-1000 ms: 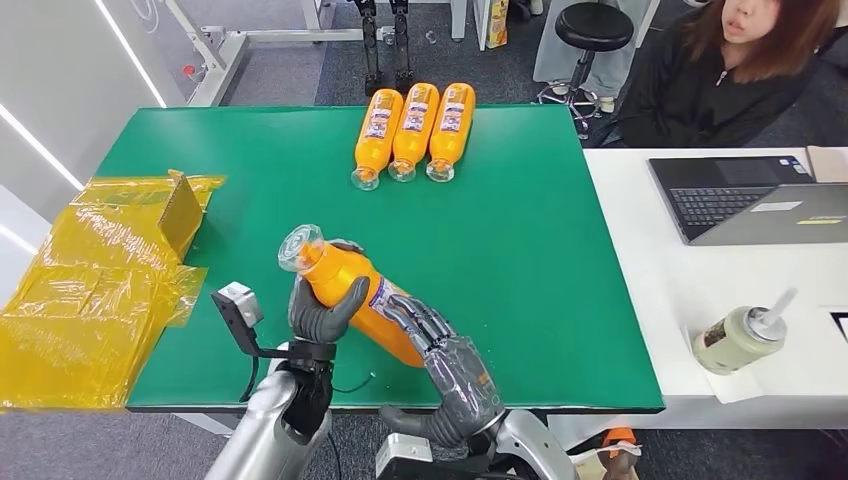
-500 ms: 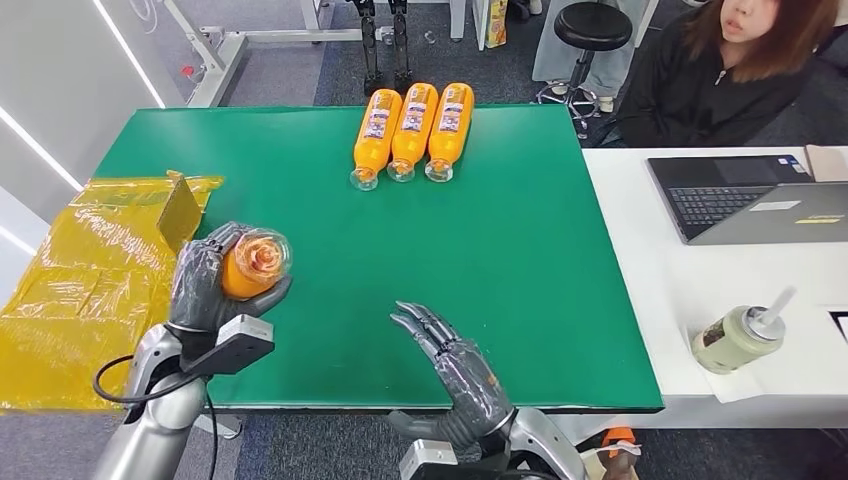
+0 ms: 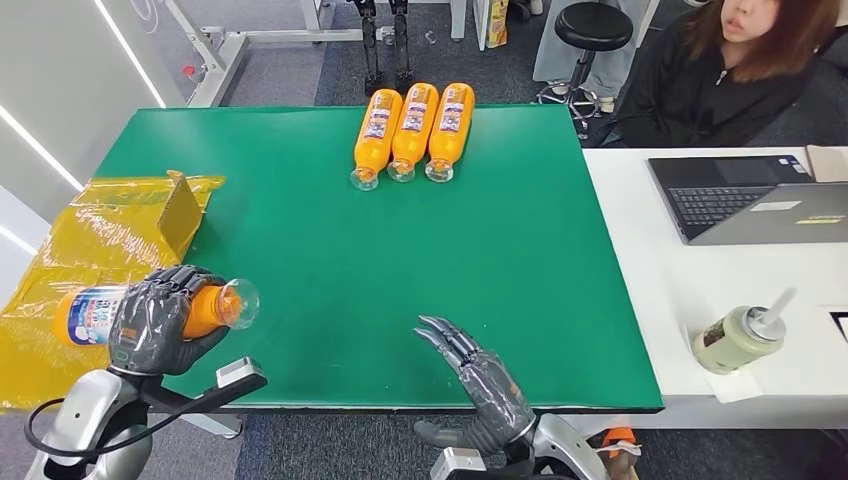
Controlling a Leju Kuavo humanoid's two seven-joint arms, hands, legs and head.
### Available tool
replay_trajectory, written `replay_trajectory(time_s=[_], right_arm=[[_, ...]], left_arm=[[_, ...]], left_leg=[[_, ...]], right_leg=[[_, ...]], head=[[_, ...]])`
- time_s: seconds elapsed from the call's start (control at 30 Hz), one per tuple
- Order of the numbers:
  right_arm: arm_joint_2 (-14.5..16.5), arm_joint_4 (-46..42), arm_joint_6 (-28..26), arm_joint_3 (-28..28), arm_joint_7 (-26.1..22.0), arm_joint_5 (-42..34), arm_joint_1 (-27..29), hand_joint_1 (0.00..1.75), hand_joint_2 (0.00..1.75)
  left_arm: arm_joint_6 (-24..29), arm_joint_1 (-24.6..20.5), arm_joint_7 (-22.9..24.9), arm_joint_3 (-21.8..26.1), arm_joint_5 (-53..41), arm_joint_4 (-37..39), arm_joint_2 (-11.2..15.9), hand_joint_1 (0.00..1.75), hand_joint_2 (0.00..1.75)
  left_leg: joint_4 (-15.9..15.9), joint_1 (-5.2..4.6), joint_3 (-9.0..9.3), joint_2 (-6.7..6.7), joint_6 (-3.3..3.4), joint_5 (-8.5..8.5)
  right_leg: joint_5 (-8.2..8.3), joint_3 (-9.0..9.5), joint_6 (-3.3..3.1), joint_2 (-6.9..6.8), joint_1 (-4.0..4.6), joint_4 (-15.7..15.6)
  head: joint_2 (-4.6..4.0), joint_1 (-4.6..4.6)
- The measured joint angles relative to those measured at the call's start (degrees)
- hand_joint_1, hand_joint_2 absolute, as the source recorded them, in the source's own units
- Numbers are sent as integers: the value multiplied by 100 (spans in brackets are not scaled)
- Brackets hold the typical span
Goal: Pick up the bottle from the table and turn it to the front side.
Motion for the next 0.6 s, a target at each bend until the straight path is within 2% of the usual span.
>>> replay_trajectory(time_s=[0.07, 0.23, 0.4, 0.43, 0.47, 0.5, 0.53, 0.57, 0.6], right_arm=[[-12, 1, 53, 1, -2, -51, -37, 0, 175], [-49, 0, 189, 1, 36, -197, -197, 0, 175], [-172, -2, 196, 3, 12, -272, -218, 0, 175], [-221, -6, 183, 3, -9, -292, -199, 0, 175], [-268, -15, 164, 3, -35, -299, -166, 0, 175], [-313, -27, 144, 4, -64, -295, -124, 0, 175], [-348, -38, 127, 8, -91, -288, -85, 0, 175], [-375, -44, 116, 19, -113, -282, -57, 0, 175], [-397, -43, 110, 32, -128, -279, -46, 0, 175]], left_arm=[[75, -194, -20, -2, -72, 376, 17, 175, 175], [900, -1044, -80, -13, -332, 2101, 17, 175, 175], [1165, -1540, -12, -31, -582, 3252, 17, 175, 175], [1229, -1610, -13, -33, -609, 3457, 19, 160, 175], [1308, -1659, -20, -34, -607, 3649, 21, 130, 175], [1403, -1683, -33, -34, -582, 3822, 29, 97, 175], [1512, -1682, -53, -34, -544, 3971, 44, 53, 175], [1640, -1662, -82, -34, -492, 4109, 63, 24, 175], [1760, -1634, -117, -33, -443, 4232, 84, 10, 175]], left_leg=[[0, 0, 0, -4, -3, 4], [0, 2, 3, -1, -13, 13], [3, 1, 6, 2, -14, 13], [3, 1, 5, 2, -15, 12], [2, 1, 4, 2, -16, 9], [1, 1, 4, 4, -17, 7], [1, 1, 3, 8, -19, 4], [0, 1, 3, 13, -19, 1], [0, 1, 2, 19, -19, -1]], right_leg=[[1, 1, -2, -5, 0, 1], [12, 1, -14, -5, 0, 5], [13, 1, -16, 4, 0, 5], [12, 0, -15, 4, 0, 5], [11, 1, -14, 5, 0, 5], [10, 1, -13, 8, 0, 5], [8, -1, -14, 13, 0, 5], [7, -2, -15, 19, -1, 4], [6, -4, -16, 23, -1, 4]], head=[[0, 1], [0, 1], [0, 1], [0, 1], [0, 1], [0, 1], [0, 1], [0, 1], [0, 0]])
